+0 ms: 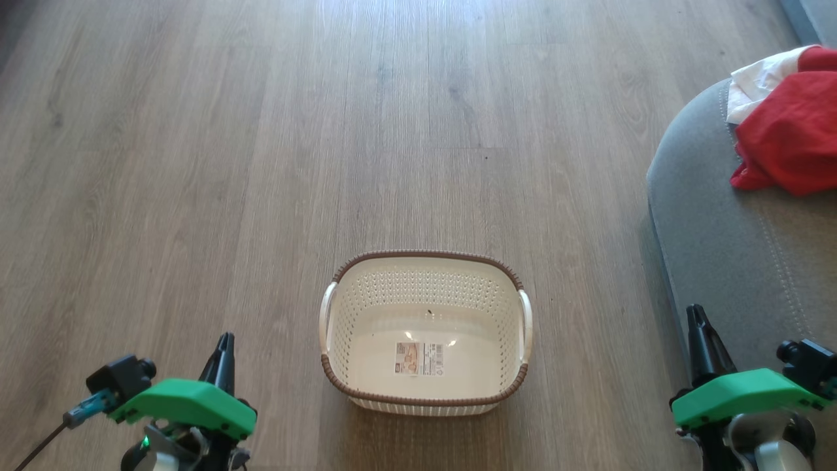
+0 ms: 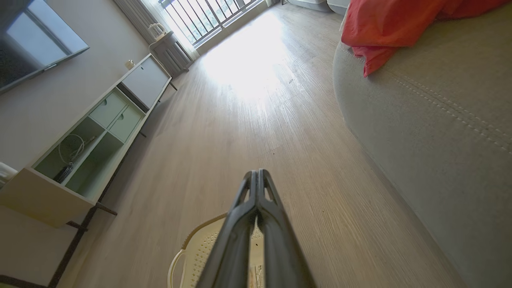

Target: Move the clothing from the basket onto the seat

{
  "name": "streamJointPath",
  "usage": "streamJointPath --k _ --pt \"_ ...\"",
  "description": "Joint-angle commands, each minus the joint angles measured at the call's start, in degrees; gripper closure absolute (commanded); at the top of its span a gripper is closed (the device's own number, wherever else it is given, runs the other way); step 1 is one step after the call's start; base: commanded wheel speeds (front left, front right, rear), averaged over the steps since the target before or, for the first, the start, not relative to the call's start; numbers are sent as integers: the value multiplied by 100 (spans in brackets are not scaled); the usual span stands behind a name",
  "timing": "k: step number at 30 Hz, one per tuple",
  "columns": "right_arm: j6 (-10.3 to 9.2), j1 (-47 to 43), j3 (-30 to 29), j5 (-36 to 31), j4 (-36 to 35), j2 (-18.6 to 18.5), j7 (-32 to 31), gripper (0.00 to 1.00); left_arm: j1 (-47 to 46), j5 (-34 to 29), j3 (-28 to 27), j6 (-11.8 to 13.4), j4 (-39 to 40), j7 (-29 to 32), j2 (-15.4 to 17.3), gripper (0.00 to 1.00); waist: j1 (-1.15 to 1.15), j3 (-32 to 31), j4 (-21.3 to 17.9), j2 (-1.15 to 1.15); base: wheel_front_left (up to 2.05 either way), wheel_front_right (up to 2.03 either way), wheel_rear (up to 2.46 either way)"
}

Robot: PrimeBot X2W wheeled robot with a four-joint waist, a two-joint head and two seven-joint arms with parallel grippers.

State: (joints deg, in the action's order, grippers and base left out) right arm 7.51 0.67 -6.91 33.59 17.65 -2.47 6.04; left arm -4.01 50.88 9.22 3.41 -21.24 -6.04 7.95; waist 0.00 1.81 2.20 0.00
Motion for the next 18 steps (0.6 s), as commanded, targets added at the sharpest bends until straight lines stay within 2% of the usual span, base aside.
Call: streamJointPath --k 1,18 --pt "-1 304 26 228 -216 -34 -36 100 -242 167 -182 -69 224 35 19 100 0 -4 -5 0 0 0 0" --pt "-1 361 28 1520 -250 -36 -316 100 -237 1075 -503 -303 337 316 -101 100 0 -40 -54 0 0 0 0"
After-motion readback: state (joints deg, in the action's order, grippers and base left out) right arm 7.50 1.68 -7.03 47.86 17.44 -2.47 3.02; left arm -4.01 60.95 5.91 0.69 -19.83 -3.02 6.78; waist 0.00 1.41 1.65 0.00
